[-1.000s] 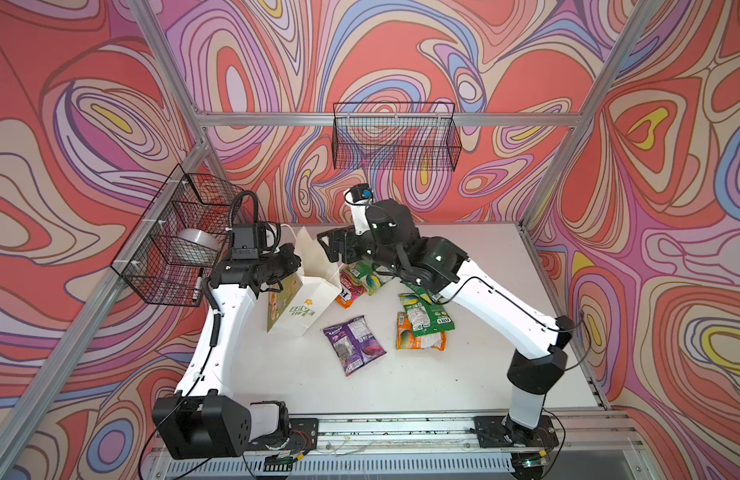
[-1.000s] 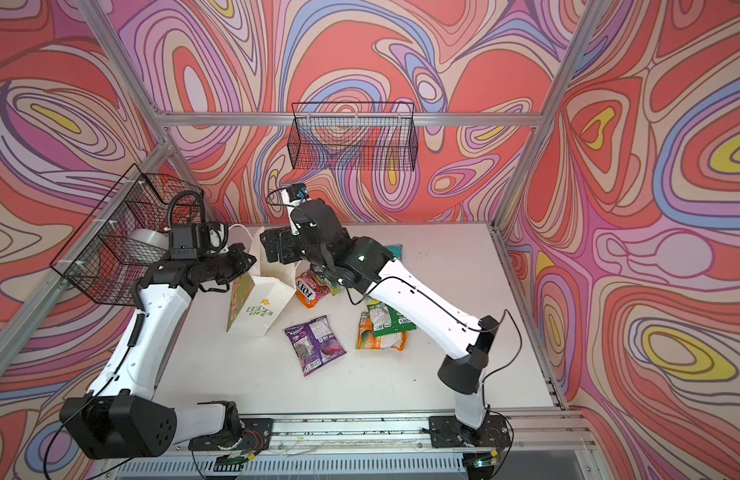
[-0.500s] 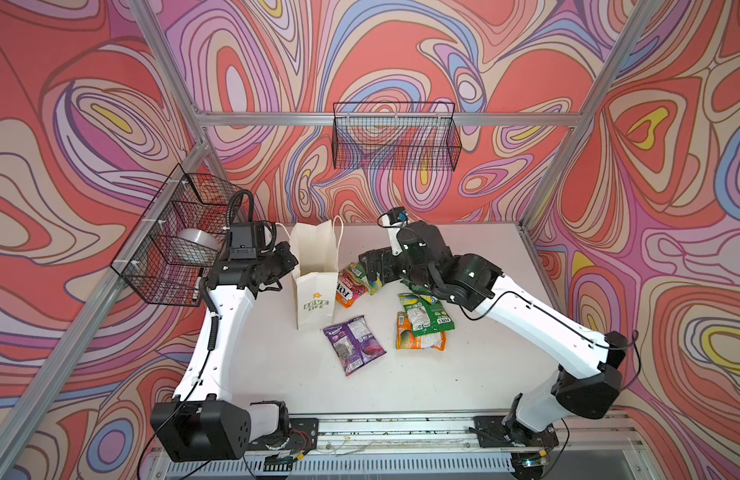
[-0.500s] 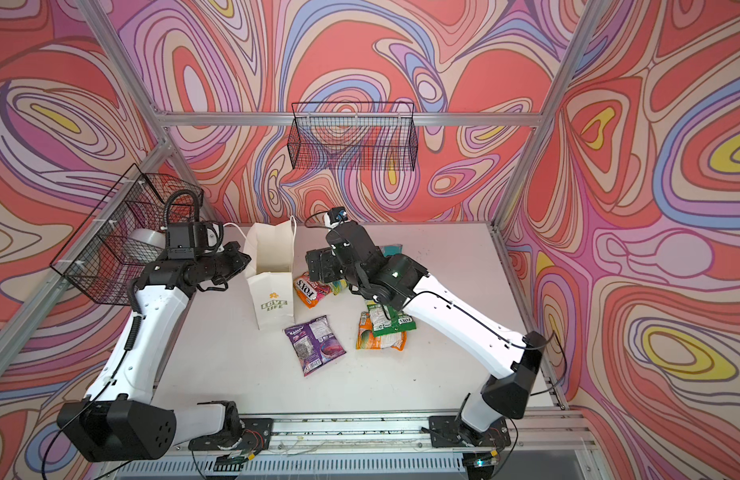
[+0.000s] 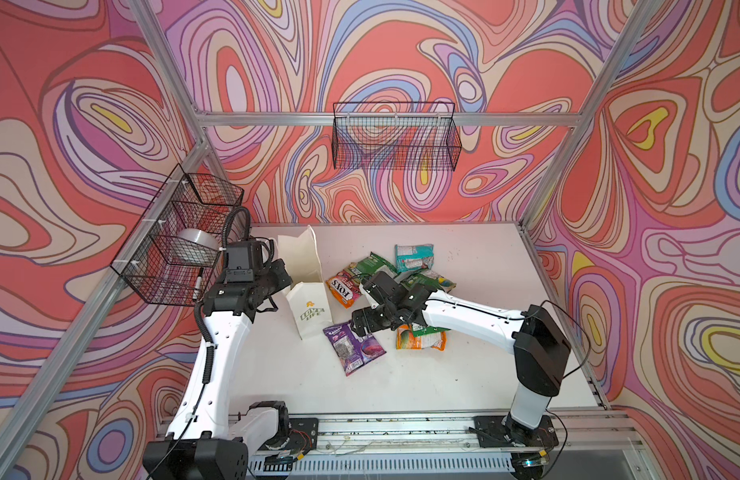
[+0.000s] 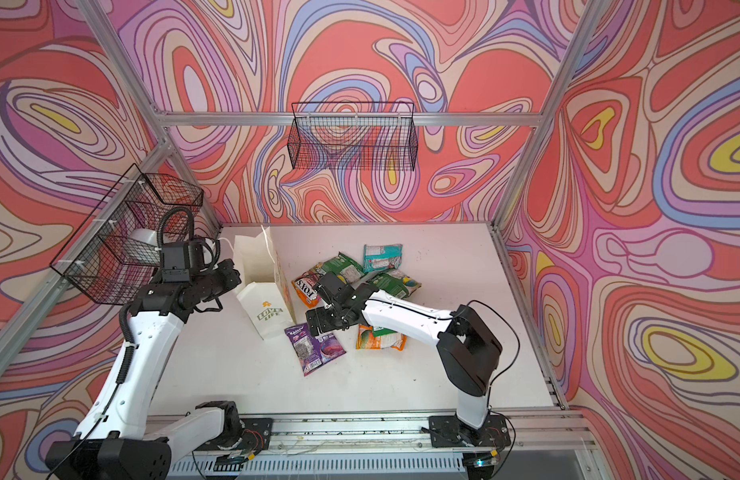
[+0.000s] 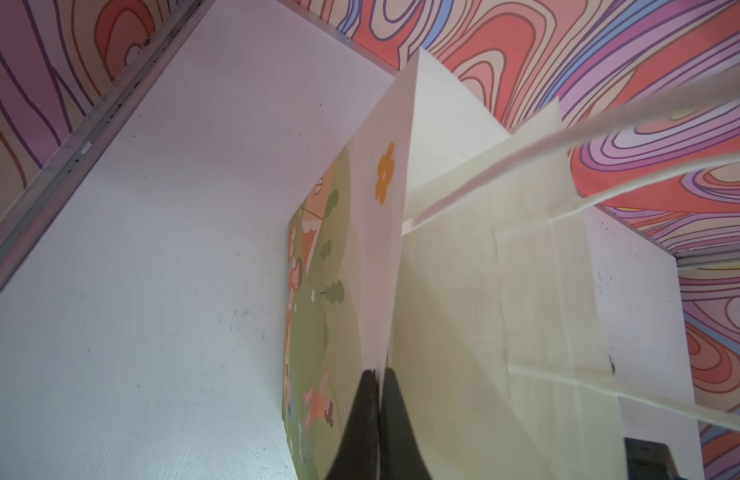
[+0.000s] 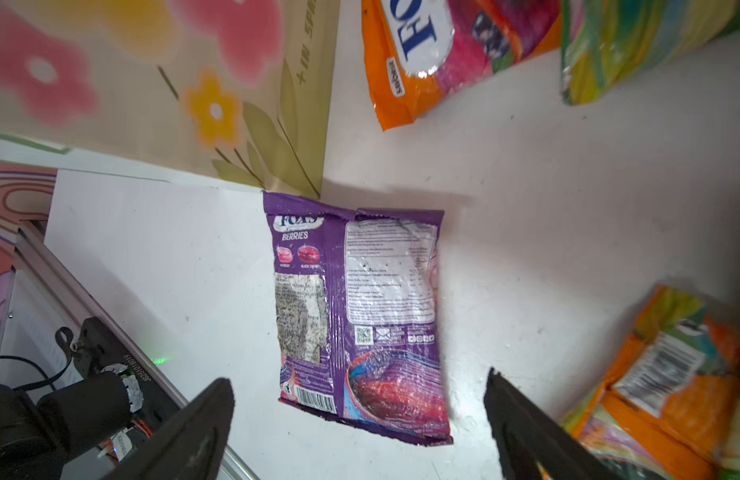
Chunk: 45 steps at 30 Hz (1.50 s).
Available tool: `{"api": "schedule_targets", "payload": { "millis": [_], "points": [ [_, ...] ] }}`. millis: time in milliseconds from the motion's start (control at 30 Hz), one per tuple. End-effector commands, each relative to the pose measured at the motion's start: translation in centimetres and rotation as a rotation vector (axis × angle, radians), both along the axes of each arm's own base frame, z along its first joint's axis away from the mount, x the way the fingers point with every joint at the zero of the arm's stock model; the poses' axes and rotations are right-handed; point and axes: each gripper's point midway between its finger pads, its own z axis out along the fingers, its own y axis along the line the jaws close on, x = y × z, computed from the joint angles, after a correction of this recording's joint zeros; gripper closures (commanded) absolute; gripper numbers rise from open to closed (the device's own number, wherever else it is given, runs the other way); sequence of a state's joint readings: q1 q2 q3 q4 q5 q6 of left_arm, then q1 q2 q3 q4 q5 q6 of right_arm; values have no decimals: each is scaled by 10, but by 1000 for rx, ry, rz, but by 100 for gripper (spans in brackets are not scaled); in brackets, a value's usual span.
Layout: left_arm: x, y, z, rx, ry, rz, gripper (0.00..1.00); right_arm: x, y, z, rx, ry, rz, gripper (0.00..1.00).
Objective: Place the snacks into the paper bag
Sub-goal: 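Move the right gripper back to the purple FOX'S berries bag, then grasp the purple FOX'S berries bag with the right gripper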
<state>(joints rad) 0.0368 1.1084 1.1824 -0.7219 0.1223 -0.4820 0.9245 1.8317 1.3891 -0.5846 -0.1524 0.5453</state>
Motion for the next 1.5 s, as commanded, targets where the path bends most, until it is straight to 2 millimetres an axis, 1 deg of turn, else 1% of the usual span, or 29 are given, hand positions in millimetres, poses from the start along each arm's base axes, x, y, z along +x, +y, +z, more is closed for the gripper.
{"api": "schedule_targets", "payload": {
  "millis": [0,100,267,333,433,567,800,933,1000,1100,1233,1333,1467],
  "points": [
    [-4,2,-5,15,10,-1,100,-14,9,-14,25,68,16,2],
    [-4,1,-5,6,12,-7,100,-21,8,-31,-21,84,24,2],
    [-5,-1,-2,0,-1,-12,100,-29,18,-45,-52,89,52,2],
    [-5,-2,-2,-6,-1,-16,100,-33,21,-53,-69,99,61,2],
    [-4,-4,-4,-17,2,-25,100,-36,21,-69,-127,102,72,2],
    [-3,-7,-5,-29,6,-33,100,-35,19,-78,-202,72,70,2],
    [-3,-10,-5,-42,4,-44,100,-32,2,-94,-375,10,15,1],
    [-3,-11,-6,-47,5,-47,100,-37,5,-102,-391,6,19,2],
    [-3,-11,-6,-47,5,-48,100,-40,7,-105,-388,10,20,3],
    [-3,-11,-4,-47,-1,-50,100,-41,10,-108,-378,16,17,9],
    [-4,-11,-3,-48,-7,-51,100,-45,20,-107,-318,32,25,23],
    [-4,-11,-2,-50,-8,-51,100,-44,22,-101,-299,25,23,37],
    [-5,-13,0,-54,-17,-56,100,-42,23,-92,-285,11,19,59]
  ]
}}
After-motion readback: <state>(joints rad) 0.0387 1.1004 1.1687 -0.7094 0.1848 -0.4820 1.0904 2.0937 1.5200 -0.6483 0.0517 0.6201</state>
